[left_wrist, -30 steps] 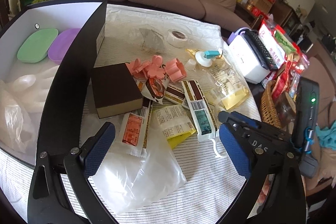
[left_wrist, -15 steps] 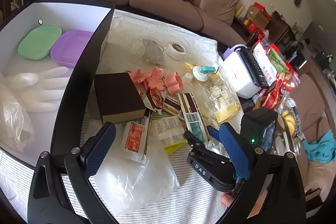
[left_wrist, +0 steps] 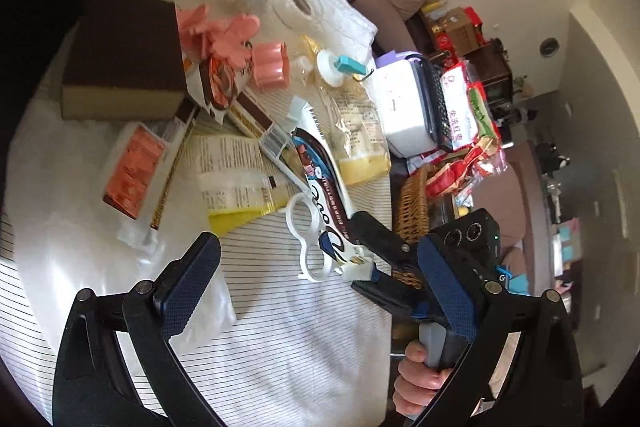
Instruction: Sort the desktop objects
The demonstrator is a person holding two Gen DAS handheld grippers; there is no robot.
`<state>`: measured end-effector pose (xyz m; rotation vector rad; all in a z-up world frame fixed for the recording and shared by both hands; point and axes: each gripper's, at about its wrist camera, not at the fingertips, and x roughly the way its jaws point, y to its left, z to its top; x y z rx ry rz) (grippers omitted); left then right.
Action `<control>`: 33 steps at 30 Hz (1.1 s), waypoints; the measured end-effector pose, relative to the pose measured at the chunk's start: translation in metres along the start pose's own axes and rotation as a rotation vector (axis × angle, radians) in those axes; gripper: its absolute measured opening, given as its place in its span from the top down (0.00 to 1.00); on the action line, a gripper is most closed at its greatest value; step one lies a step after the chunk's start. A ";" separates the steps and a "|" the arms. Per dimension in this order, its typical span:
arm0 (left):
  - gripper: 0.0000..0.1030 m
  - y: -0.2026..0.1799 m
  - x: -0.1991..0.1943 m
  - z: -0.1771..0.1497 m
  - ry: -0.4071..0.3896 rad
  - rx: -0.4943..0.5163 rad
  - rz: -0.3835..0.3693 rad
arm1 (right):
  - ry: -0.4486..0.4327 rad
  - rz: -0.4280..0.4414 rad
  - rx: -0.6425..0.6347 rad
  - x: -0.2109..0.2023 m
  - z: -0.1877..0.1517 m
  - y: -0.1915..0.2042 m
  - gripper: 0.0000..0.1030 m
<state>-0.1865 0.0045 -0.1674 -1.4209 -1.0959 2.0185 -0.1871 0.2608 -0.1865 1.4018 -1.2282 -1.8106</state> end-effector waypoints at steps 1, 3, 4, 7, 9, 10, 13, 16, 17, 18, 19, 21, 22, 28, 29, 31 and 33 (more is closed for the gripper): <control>0.03 0.007 0.006 0.000 0.015 -0.036 -0.032 | 0.013 0.032 0.029 -0.002 -0.002 -0.003 0.60; 0.03 0.019 0.015 -0.001 0.029 -0.112 -0.096 | 0.048 0.107 0.081 -0.004 -0.005 -0.006 0.60; 0.03 0.026 0.018 -0.001 0.029 -0.150 -0.128 | 0.068 0.155 0.113 -0.003 -0.009 -0.008 0.60; 0.02 0.036 0.023 0.000 0.006 -0.209 -0.192 | 0.135 0.253 0.153 0.006 -0.020 -0.004 0.59; 0.02 0.040 0.026 0.000 -0.005 -0.222 -0.243 | 0.197 0.298 0.168 0.020 -0.030 0.003 0.59; 0.02 0.042 0.026 0.000 -0.012 -0.228 -0.277 | 0.220 0.306 0.169 0.026 -0.035 0.006 0.59; 0.07 0.047 0.021 -0.001 -0.062 -0.235 -0.363 | 0.268 0.311 0.176 0.044 -0.046 0.013 0.58; 0.44 0.044 0.015 0.001 -0.084 -0.197 -0.316 | 0.279 0.316 0.192 0.051 -0.046 0.011 0.57; 0.52 0.043 0.016 0.002 -0.081 -0.184 -0.269 | 0.270 0.322 0.206 0.051 -0.044 0.008 0.57; 0.66 0.042 0.017 0.002 -0.076 -0.175 -0.213 | 0.259 0.324 0.221 0.048 -0.040 0.004 0.57; 0.77 0.042 0.018 0.002 -0.068 -0.172 -0.163 | 0.243 0.317 0.233 0.044 -0.036 -0.002 0.57; 0.82 0.045 0.026 0.000 -0.030 -0.183 -0.080 | 0.206 0.280 0.236 0.037 -0.028 -0.009 0.57; 0.82 0.046 0.030 -0.002 -0.011 -0.191 -0.062 | 0.192 0.245 0.223 0.035 -0.025 -0.010 0.57; 0.86 0.027 0.037 -0.007 0.018 -0.119 -0.086 | 0.175 0.014 -0.017 0.028 -0.024 0.017 0.54; 0.87 0.023 0.036 -0.007 0.018 -0.099 -0.081 | 0.177 -0.019 -0.072 0.028 -0.025 0.024 0.50; 0.86 0.015 0.034 -0.006 0.015 -0.061 -0.047 | 0.176 -0.117 -0.203 0.029 -0.033 0.040 0.47; 0.87 0.006 0.027 -0.007 0.002 -0.010 0.019 | 0.163 -0.230 -0.356 0.029 -0.042 0.056 0.47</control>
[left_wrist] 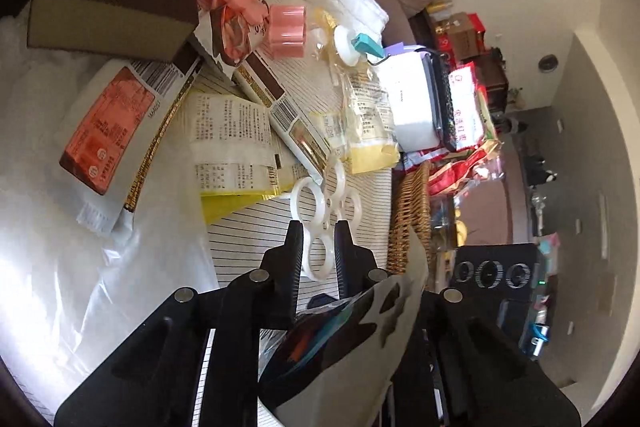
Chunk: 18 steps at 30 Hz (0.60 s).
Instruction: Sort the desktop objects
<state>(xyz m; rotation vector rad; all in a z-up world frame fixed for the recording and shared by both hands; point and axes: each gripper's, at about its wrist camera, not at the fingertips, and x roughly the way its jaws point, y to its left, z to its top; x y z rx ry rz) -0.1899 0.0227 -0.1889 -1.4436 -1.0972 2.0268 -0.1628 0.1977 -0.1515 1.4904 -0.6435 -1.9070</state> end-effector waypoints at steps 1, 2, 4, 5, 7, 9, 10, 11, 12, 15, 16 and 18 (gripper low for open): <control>0.87 -0.005 -0.004 0.000 -0.006 0.028 0.023 | -0.006 -0.056 -0.067 -0.001 -0.002 0.008 0.47; 0.87 -0.007 -0.007 -0.001 -0.007 0.041 0.024 | -0.008 -0.101 -0.133 -0.001 -0.005 0.016 0.45; 0.87 -0.005 -0.012 0.000 -0.001 0.035 -0.005 | -0.014 -0.167 -0.246 0.000 -0.010 0.030 0.39; 0.87 -0.004 -0.013 0.001 0.002 0.028 -0.019 | -0.022 -0.181 -0.284 0.001 -0.014 0.033 0.36; 0.87 -0.001 -0.017 0.002 0.009 0.011 -0.035 | -0.026 -0.179 -0.318 0.006 -0.020 0.034 0.36; 0.86 0.000 -0.018 0.004 0.016 -0.004 -0.067 | -0.014 -0.153 -0.325 0.015 -0.019 0.032 0.36; 0.85 0.001 -0.020 0.005 0.015 -0.011 -0.079 | -0.012 -0.125 -0.325 0.018 -0.019 0.031 0.36; 0.85 0.003 -0.023 0.006 0.014 -0.018 -0.098 | -0.013 -0.092 -0.319 0.019 -0.018 0.030 0.36; 0.85 0.005 -0.025 0.008 0.015 -0.031 -0.125 | -0.015 -0.063 -0.314 0.019 -0.017 0.030 0.36; 0.86 0.009 -0.028 0.013 0.033 -0.081 -0.222 | -0.030 0.021 -0.307 0.014 -0.013 0.030 0.35; 0.86 0.009 -0.028 0.015 0.047 -0.086 -0.248 | -0.041 0.049 -0.304 0.011 -0.012 0.028 0.35; 0.86 0.005 -0.030 0.017 0.069 -0.093 -0.310 | -0.057 0.128 -0.309 0.004 -0.011 0.029 0.36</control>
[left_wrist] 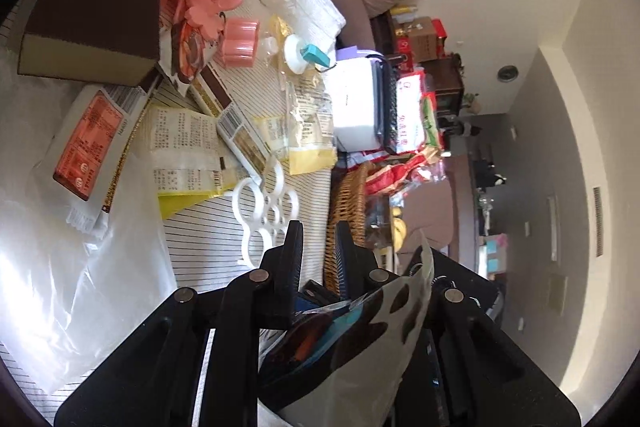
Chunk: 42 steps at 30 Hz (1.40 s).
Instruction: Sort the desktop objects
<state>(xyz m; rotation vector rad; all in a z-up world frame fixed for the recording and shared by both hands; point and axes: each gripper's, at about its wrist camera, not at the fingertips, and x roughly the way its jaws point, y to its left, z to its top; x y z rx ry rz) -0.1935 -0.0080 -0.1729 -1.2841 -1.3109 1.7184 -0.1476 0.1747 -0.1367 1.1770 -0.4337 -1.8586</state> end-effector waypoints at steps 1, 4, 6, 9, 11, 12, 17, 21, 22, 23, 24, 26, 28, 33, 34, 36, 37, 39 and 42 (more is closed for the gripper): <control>0.86 -0.002 -0.001 0.000 0.008 -0.008 -0.043 | -0.005 0.052 0.008 -0.002 0.001 0.000 0.36; 0.87 -0.006 -0.004 0.001 0.026 -0.028 -0.167 | -0.005 0.168 0.030 -0.005 0.001 0.000 0.38; 0.87 -0.011 -0.006 0.002 0.028 -0.021 -0.196 | -0.036 0.256 0.049 -0.010 0.002 0.000 0.57; 0.85 -0.017 -0.010 0.004 0.006 0.012 -0.151 | -0.074 0.325 0.059 -0.016 0.003 0.004 0.79; 0.72 -0.023 -0.009 0.004 0.002 0.046 -0.109 | -0.073 0.271 0.011 -0.017 0.004 0.016 0.80; 0.58 -0.026 -0.008 0.004 -0.004 0.057 -0.082 | -0.068 0.243 -0.011 -0.016 0.004 0.022 0.81; 0.07 -0.031 -0.018 0.005 -0.077 0.085 0.104 | -0.003 -0.037 -0.141 0.003 0.003 0.044 0.89; 0.07 -0.026 -0.019 0.006 -0.062 0.076 0.230 | 0.031 -0.231 -0.231 0.019 -0.003 0.051 0.89; 0.07 -0.026 -0.019 0.006 -0.062 0.082 0.269 | 0.036 -0.307 -0.284 0.023 -0.005 0.056 0.89; 0.07 -0.025 -0.019 0.005 -0.062 0.089 0.313 | 0.044 -0.385 -0.332 0.026 -0.007 0.059 0.89; 0.07 -0.024 -0.018 0.004 -0.060 0.096 0.354 | 0.050 -0.462 -0.375 0.028 -0.009 0.059 0.89; 0.07 -0.021 -0.016 0.003 -0.052 0.100 0.398 | 0.068 -0.592 -0.470 0.035 -0.015 0.063 0.90; 0.07 -0.012 -0.012 0.002 -0.029 0.077 0.406 | 0.102 -0.645 -0.523 0.043 -0.022 0.061 0.90; 0.07 0.004 -0.005 -0.001 0.021 0.041 0.442 | 0.168 -0.427 -0.405 0.044 -0.021 0.046 0.89; 0.07 0.003 -0.005 -0.002 0.022 0.047 0.447 | 0.178 -0.389 -0.394 0.042 -0.020 0.045 0.89; 0.07 0.002 -0.006 -0.003 0.020 0.059 0.461 | 0.179 -0.353 -0.352 0.033 -0.014 0.039 0.89; 0.07 0.002 -0.006 -0.004 0.018 0.068 0.477 | 0.160 -0.365 -0.336 0.024 -0.009 0.035 0.89; 0.07 0.000 -0.005 -0.006 0.019 0.096 0.525 | 0.131 -0.447 -0.304 0.008 -0.001 0.024 0.83; 0.07 0.002 -0.001 -0.008 0.026 0.112 0.574 | 0.101 -0.483 -0.213 -0.011 0.004 0.001 0.64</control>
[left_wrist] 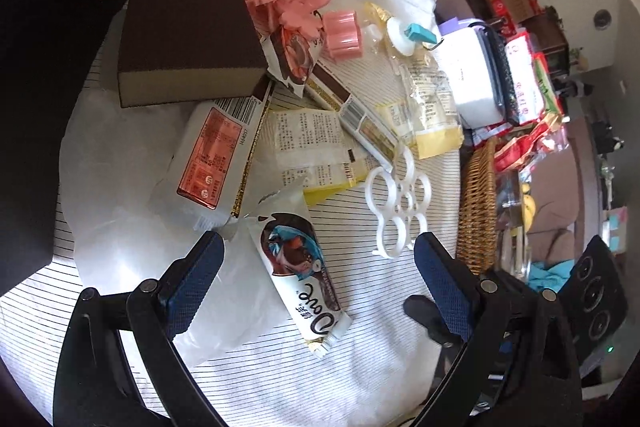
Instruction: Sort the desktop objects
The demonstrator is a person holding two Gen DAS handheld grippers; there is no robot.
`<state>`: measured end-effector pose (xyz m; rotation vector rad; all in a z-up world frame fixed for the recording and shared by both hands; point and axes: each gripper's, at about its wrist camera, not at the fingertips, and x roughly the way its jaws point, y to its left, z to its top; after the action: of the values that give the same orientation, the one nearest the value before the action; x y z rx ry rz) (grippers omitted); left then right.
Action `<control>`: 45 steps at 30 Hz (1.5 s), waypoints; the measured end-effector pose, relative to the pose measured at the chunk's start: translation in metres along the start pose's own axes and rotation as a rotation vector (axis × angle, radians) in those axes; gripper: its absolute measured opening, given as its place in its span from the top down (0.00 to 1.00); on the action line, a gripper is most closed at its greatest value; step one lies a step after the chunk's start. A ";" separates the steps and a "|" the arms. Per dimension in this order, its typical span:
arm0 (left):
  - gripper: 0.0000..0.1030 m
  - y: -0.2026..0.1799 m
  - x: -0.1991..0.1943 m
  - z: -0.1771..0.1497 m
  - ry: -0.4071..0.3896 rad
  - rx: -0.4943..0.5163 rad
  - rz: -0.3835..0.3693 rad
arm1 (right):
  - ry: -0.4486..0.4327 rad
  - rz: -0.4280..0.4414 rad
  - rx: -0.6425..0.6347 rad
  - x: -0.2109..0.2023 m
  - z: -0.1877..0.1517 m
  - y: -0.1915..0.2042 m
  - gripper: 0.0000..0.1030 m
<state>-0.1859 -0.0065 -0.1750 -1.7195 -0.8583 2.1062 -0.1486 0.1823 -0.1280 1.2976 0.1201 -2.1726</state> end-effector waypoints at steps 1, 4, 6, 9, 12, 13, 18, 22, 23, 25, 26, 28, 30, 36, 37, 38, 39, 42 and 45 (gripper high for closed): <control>0.07 0.001 0.002 0.000 0.001 -0.009 -0.006 | 0.007 0.013 0.034 0.002 -0.002 -0.007 0.64; 0.07 0.007 0.003 0.002 -0.004 -0.053 -0.032 | 0.030 0.081 0.077 0.019 -0.010 -0.006 0.64; 0.07 0.011 0.003 0.003 -0.001 -0.070 -0.050 | 0.050 0.080 0.031 0.024 -0.020 0.016 0.63; 0.07 0.013 0.003 0.004 0.002 -0.075 -0.055 | 0.099 0.104 -0.010 0.045 -0.028 0.030 0.61; 0.07 0.012 0.004 0.004 0.006 -0.069 -0.047 | 0.117 0.090 -0.050 0.056 -0.031 0.042 0.48; 0.07 0.012 0.004 0.003 0.007 -0.066 -0.045 | 0.117 0.079 -0.063 0.057 -0.032 0.045 0.47; 0.07 0.012 0.004 0.003 0.010 -0.069 -0.050 | 0.103 0.003 -0.142 0.059 -0.034 0.057 0.49; 0.07 0.014 0.003 0.003 0.010 -0.078 -0.058 | 0.096 0.079 -0.055 0.055 -0.031 0.042 0.60; 0.07 0.014 0.003 0.003 0.010 -0.079 -0.058 | 0.089 0.101 -0.027 0.052 -0.030 0.037 0.60; 0.07 0.014 0.003 0.003 0.008 -0.080 -0.059 | 0.054 0.139 0.033 0.044 -0.027 0.026 0.60; 0.07 0.014 0.003 0.003 0.005 -0.082 -0.062 | 0.033 0.173 0.077 0.039 -0.025 0.020 0.60; 0.07 0.014 0.001 0.002 -0.006 -0.083 -0.079 | 0.000 0.245 0.180 0.031 -0.022 0.004 0.60; 0.08 0.012 -0.001 0.001 -0.024 -0.080 -0.108 | -0.023 0.312 0.280 0.027 -0.022 -0.011 0.60; 0.23 0.006 -0.002 0.001 -0.045 -0.074 -0.121 | -0.034 0.461 0.426 0.027 -0.027 -0.013 0.60; 0.27 0.007 -0.001 0.001 -0.044 -0.082 -0.126 | -0.034 0.467 0.425 0.024 -0.023 -0.010 0.60; 0.30 0.009 0.000 0.001 -0.042 -0.087 -0.129 | -0.036 0.469 0.421 0.022 -0.020 -0.007 0.60; 0.39 0.011 0.000 0.001 -0.040 -0.097 -0.134 | -0.036 0.468 0.412 0.022 -0.017 -0.003 0.60; 0.72 0.016 0.007 0.000 -0.002 -0.136 -0.217 | -0.041 0.442 0.376 0.023 -0.012 0.008 0.60; 0.75 0.010 0.009 -0.002 0.001 -0.110 -0.209 | -0.060 0.436 0.360 0.026 -0.005 0.012 0.60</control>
<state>-0.1844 -0.0081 -0.1884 -1.6045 -1.1206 1.9535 -0.1471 0.1630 -0.1499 1.2974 -0.5514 -1.9006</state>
